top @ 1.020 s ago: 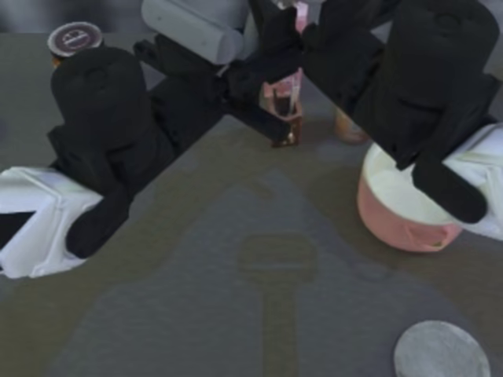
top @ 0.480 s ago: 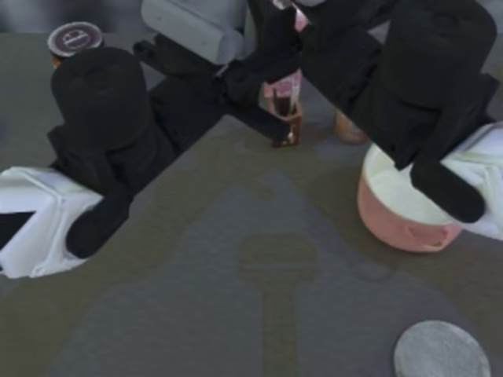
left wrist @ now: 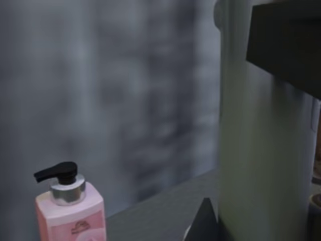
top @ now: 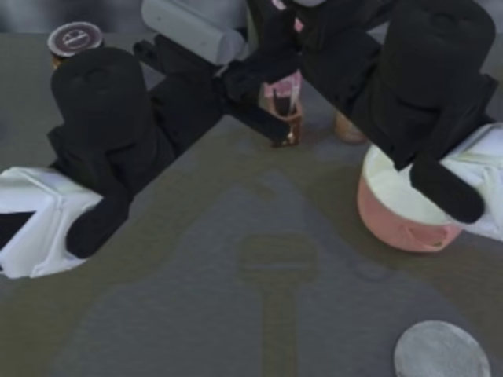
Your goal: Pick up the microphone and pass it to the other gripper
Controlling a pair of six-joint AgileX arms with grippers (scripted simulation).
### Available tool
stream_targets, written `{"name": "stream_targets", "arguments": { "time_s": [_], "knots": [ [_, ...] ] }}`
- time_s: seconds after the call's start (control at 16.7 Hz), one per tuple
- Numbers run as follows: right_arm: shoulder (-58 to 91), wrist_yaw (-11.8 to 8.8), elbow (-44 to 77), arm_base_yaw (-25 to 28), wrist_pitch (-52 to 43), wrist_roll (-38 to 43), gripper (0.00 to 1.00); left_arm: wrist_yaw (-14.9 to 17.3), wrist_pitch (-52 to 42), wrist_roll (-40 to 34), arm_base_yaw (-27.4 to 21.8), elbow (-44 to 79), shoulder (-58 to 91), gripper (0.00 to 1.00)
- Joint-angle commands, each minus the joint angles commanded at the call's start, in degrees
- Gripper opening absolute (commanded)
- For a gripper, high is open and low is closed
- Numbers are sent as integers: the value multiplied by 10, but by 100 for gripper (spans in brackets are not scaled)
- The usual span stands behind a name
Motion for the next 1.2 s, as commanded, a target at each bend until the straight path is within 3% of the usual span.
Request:
{"name": "stream_targets", "arguments": {
  "time_s": [0.18, 0.96, 1.2],
  "knots": [
    [0, 0, 0, 0, 0, 0, 0, 0, 0, 0, 0, 0, 0, 0],
    [0, 0, 0, 0, 0, 0, 0, 0, 0, 0, 0, 0, 0, 98],
    [0, 0, 0, 0, 0, 0, 0, 0, 0, 0, 0, 0, 0, 100]
  ]
}}
